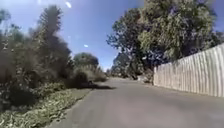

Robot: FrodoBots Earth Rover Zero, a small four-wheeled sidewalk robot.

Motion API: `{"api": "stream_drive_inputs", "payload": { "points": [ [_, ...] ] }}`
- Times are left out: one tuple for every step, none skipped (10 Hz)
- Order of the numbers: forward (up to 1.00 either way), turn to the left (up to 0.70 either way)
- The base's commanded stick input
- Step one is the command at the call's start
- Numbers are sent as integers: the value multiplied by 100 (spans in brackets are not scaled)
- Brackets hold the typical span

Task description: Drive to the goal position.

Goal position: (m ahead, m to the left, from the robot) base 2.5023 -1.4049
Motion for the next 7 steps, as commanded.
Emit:
{"api": "stream_drive_inputs", "payload": {
  "points": [
    [100, 0],
    [100, 0],
    [100, 0],
    [100, 0],
    [100, 0],
    [100, 0],
    [100, 0]
  ]
}}
